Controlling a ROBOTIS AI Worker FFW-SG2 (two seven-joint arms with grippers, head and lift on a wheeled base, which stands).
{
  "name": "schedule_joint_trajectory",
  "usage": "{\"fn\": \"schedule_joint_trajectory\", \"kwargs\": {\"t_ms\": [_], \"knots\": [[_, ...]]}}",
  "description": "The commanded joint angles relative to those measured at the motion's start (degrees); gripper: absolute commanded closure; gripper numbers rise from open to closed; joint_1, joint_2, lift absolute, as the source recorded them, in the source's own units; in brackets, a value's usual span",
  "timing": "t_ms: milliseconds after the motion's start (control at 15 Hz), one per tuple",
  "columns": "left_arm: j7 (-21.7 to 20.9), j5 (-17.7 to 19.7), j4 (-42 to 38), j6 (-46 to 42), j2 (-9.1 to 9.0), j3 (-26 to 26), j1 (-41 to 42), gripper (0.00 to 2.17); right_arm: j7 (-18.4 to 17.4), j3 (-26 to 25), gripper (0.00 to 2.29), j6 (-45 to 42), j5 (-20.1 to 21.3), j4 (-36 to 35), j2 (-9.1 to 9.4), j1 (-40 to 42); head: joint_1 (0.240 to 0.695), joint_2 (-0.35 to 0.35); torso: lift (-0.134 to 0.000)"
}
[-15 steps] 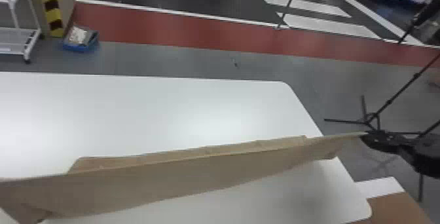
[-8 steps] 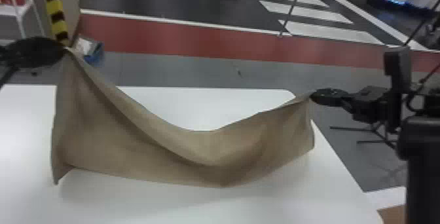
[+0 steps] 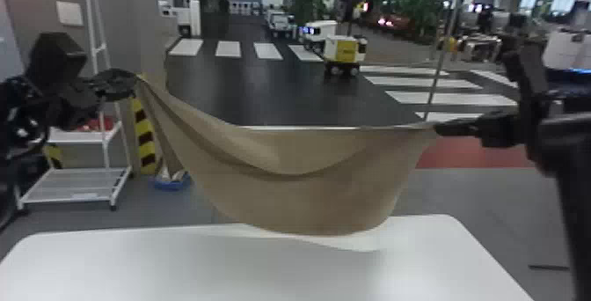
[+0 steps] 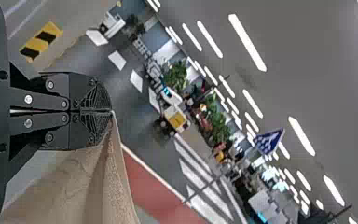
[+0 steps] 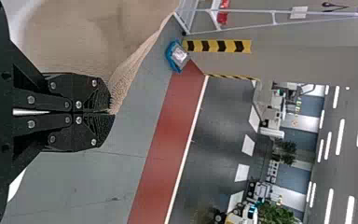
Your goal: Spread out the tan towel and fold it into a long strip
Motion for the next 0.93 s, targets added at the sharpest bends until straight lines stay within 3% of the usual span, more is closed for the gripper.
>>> {"fn": "schedule_joint_trajectory", "kwargs": {"t_ms": [0, 67, 200, 333, 400, 600, 867], "knots": [[-2.34, 6.0, -14.67, 4.87, 4.08, 6.41, 9.93, 2.14, 1.68, -2.15, 2.25, 5.87, -6.01, -7.69, -4.97, 5.32, 0.294, -0.137, -0.118], [-3.22, 6.62, -19.77, 3.11, 4.35, 8.96, 17.05, 2.14, 3.44, -4.96, 2.25, 5.52, -7.6, -13.58, -6.72, 13.58, 0.276, -0.124, -0.118], [-3.66, 7.15, -23.38, -11.3, 4.26, 13.01, 31.03, 2.14, 6.52, -10.58, 2.25, -3.27, -8.83, -22.72, -6.11, 30.89, 0.326, -0.109, -0.118], [-2.87, 6.0, -18.89, -29.41, 3.82, 14.32, 41.93, 2.14, 9.59, -11.64, 2.25, -15.4, -7.77, -26.94, -3.47, 44.78, 0.44, -0.118, -0.118], [-3.39, 5.74, -15.2, -36.09, 3.38, 14.59, 44.39, 2.14, 10.82, -12.17, 2.25, -19.8, -6.89, -26.67, -2.51, 47.94, 0.496, -0.12, -0.118], [-3.57, 2.22, -6.24, -54.9, 3.91, 15.2, 51.33, 2.14, 14.78, -12.69, 2.25, -27.0, -5.05, -26.32, -1.54, 55.85, 0.695, -0.14, -0.118], [-6.82, 1.96, -8.35, -64.92, 4.08, 21.53, 59.33, 2.14, 15.14, -16.38, 2.25, -29.29, -3.82, -28.52, -1.54, 61.04, 0.695, -0.186, -0.118]]}}
